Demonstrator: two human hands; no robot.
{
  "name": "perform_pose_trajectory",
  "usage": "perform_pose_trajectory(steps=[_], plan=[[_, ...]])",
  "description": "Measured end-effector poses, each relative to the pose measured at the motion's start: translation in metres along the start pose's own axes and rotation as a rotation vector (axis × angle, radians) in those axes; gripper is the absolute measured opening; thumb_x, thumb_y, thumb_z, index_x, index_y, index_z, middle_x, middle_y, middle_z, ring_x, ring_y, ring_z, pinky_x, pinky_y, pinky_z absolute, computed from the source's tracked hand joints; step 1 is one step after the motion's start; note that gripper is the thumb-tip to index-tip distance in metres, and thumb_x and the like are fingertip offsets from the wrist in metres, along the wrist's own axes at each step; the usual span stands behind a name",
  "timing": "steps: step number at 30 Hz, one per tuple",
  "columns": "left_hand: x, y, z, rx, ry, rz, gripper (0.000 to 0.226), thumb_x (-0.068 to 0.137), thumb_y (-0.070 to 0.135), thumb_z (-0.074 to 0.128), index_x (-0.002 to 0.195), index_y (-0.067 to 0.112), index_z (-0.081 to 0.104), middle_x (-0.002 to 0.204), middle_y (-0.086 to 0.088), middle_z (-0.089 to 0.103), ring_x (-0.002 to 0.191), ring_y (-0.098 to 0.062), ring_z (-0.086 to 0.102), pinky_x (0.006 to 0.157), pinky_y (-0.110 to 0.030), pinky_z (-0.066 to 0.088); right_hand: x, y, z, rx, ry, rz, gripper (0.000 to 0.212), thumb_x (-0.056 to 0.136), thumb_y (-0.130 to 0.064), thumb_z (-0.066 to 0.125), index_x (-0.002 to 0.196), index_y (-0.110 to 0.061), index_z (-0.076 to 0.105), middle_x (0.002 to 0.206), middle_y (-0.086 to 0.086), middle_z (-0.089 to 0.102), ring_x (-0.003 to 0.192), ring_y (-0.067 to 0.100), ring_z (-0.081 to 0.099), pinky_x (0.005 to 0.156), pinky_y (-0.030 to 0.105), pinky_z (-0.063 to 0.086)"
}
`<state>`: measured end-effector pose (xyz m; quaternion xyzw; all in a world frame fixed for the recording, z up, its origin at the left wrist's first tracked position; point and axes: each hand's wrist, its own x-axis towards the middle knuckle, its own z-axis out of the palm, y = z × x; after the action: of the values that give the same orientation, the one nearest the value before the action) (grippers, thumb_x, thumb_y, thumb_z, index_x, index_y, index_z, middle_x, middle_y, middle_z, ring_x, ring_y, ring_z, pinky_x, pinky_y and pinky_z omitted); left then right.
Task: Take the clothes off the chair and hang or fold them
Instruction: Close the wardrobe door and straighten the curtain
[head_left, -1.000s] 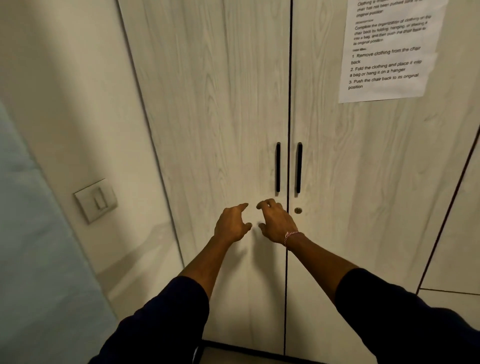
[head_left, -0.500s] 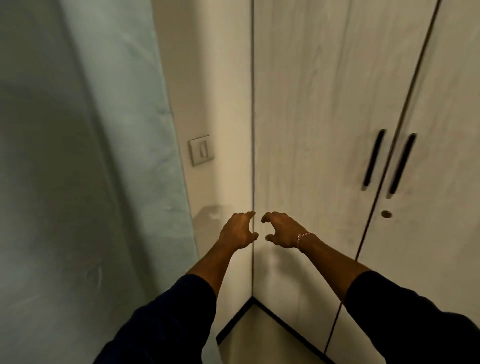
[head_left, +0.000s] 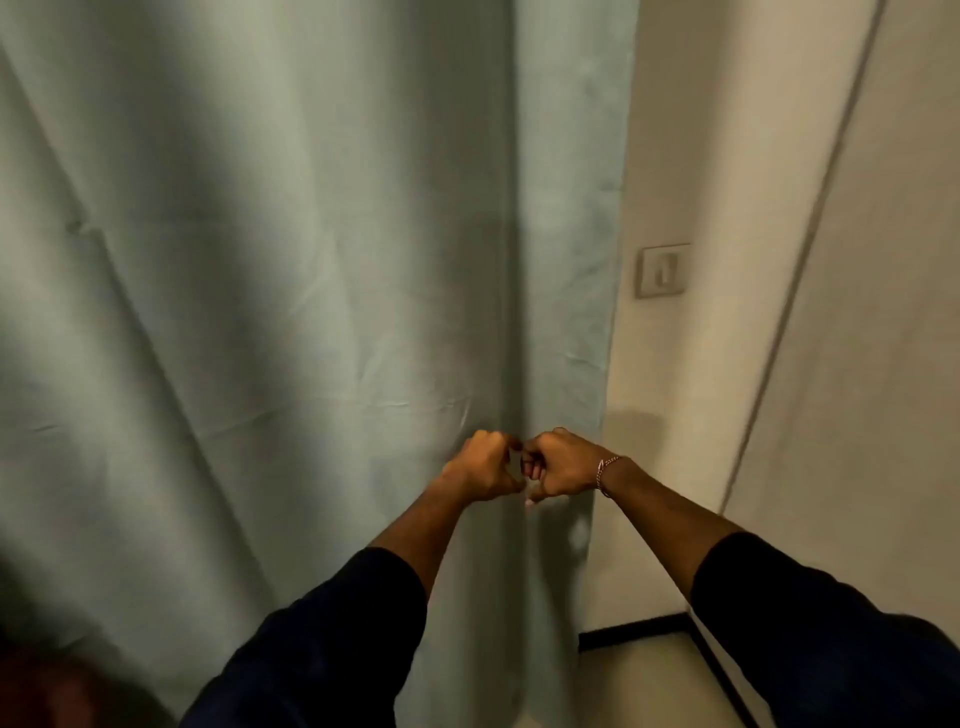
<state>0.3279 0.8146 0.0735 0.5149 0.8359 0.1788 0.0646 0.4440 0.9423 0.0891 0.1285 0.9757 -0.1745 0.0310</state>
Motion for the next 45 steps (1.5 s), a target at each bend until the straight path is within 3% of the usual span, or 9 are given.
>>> perform_pose_trajectory(steps=[7,11,18,21,25,29,36,45], plan=[[-0.097,-0.086,-0.043,-0.032,0.146,-0.22,0.049,0.063,0.051,0.07,0.094,0.013,0.071,0.088,-0.006,0.074,0.084,-0.027,0.07,0.073,-0.036,0.055,0.045,-0.123,0.03,-0.101,-0.103,-0.283,0.041,0.068,-0.042,0.089,0.094,-0.016,0.071,0.084,-0.003,0.07,0.079,0.016,0.066,0.068,0.026,0.048],[-0.17,-0.136,-0.061,0.023,0.12,-0.39,0.05,0.075,0.035,0.084,0.116,0.012,0.066,0.1,-0.005,0.073,0.089,-0.022,0.069,0.077,-0.032,0.055,0.061,-0.2,0.053,-0.1,-0.215,-0.405,0.057,0.069,-0.051,0.087,0.111,-0.016,0.071,0.104,-0.001,0.074,0.093,0.014,0.069,0.087,0.029,0.056],[-0.31,-0.208,-0.081,0.113,0.145,-0.675,0.066,0.077,0.046,0.08,0.132,0.02,0.054,0.117,-0.002,0.067,0.103,-0.02,0.064,0.088,-0.039,0.055,0.063,-0.326,0.109,-0.121,-0.301,-0.558,0.079,0.077,-0.054,0.081,0.141,-0.018,0.051,0.137,0.004,0.059,0.114,0.02,0.061,0.096,0.035,0.052],[-0.365,-0.228,-0.08,0.114,0.138,-0.756,0.075,0.077,0.047,0.08,0.138,0.017,0.049,0.127,-0.007,0.062,0.112,-0.023,0.06,0.093,-0.04,0.053,0.058,-0.371,0.137,-0.148,-0.329,-0.597,0.078,0.082,-0.051,0.077,0.146,-0.019,0.045,0.142,0.007,0.054,0.121,0.024,0.057,0.101,0.04,0.05],[-0.433,-0.253,-0.076,0.082,0.155,-0.863,0.074,0.076,0.044,0.082,0.137,0.016,0.05,0.124,-0.007,0.064,0.109,-0.024,0.062,0.091,-0.04,0.054,0.052,-0.42,0.177,-0.257,-0.381,-0.653,0.073,0.087,-0.049,0.072,0.146,-0.018,0.043,0.143,0.01,0.053,0.123,0.026,0.056,0.103,0.04,0.047],[-0.491,-0.272,-0.068,0.09,0.182,-0.952,0.067,0.074,0.047,0.079,0.127,0.017,0.052,0.122,-0.007,0.064,0.109,-0.028,0.062,0.089,-0.043,0.054,0.048,-0.454,0.211,-0.324,-0.436,-0.688,0.07,0.09,-0.047,0.07,0.146,-0.015,0.043,0.144,0.011,0.052,0.129,0.028,0.051,0.105,0.039,0.044],[-0.584,-0.295,-0.03,0.023,0.193,-1.122,0.071,0.079,0.05,0.076,0.133,0.014,0.046,0.129,-0.013,0.061,0.117,-0.032,0.059,0.094,-0.044,0.051,0.042,-0.493,0.279,-0.434,-0.552,-0.738,0.073,0.091,-0.047,0.069,0.148,-0.012,0.04,0.146,0.014,0.05,0.131,0.032,0.05,0.107,0.041,0.044],[-0.659,-0.355,-0.006,-0.213,0.209,-1.38,0.076,0.092,0.051,0.063,0.148,0.01,0.031,0.143,-0.018,0.049,0.127,-0.035,0.051,0.108,-0.044,0.042,0.09,-0.513,0.374,-0.389,-0.679,-0.581,0.071,0.091,-0.052,0.065,0.144,-0.009,0.044,0.145,0.015,0.05,0.128,0.032,0.052,0.107,0.04,0.045]])
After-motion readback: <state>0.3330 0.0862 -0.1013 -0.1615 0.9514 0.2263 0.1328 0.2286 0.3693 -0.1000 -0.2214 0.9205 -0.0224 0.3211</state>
